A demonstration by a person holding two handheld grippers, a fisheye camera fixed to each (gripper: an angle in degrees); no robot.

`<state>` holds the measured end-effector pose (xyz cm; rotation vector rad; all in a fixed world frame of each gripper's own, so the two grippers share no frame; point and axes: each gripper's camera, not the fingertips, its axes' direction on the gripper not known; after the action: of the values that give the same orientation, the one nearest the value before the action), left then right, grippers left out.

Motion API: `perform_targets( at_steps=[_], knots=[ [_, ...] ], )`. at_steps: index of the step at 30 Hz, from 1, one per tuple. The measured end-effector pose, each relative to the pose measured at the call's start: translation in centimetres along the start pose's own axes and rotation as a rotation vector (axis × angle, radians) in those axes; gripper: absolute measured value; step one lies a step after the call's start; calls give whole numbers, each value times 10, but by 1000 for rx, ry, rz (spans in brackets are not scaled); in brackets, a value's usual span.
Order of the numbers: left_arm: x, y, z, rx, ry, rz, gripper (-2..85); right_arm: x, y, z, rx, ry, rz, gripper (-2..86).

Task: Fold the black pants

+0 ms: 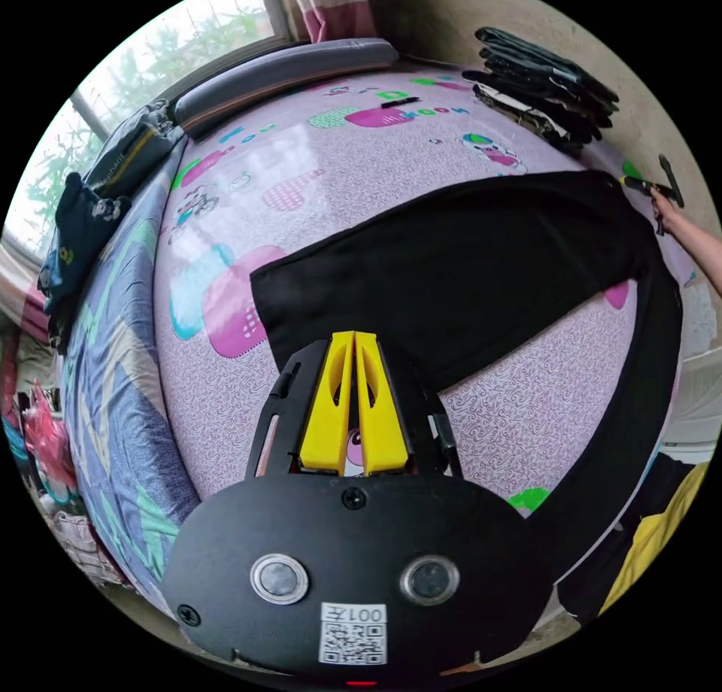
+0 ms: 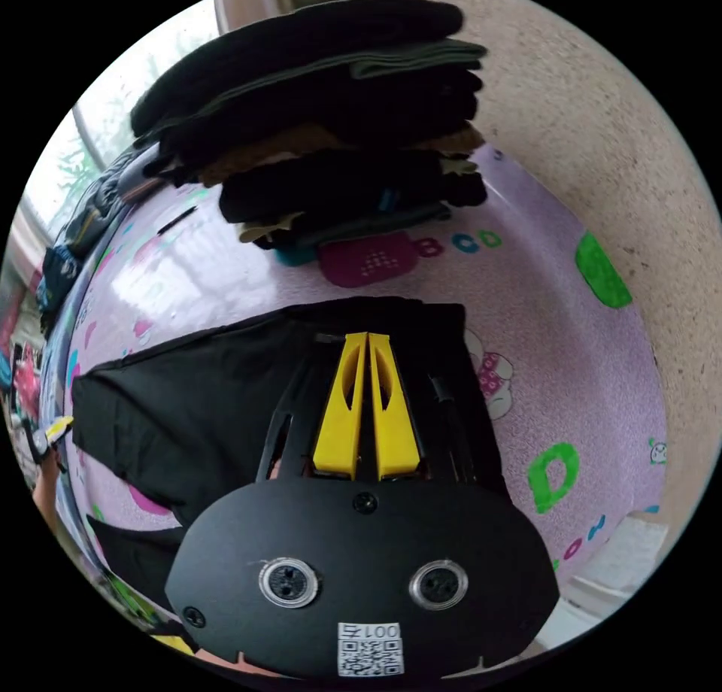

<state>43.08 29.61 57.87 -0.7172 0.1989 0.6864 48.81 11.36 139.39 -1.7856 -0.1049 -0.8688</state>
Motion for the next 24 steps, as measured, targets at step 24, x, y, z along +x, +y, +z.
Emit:
perform_targets(
  at_steps=[24],
  knots=[
    [105,-3,74,-336,-221,210,-14,38,-24,6,-40,-189,-98,1]
  ],
)
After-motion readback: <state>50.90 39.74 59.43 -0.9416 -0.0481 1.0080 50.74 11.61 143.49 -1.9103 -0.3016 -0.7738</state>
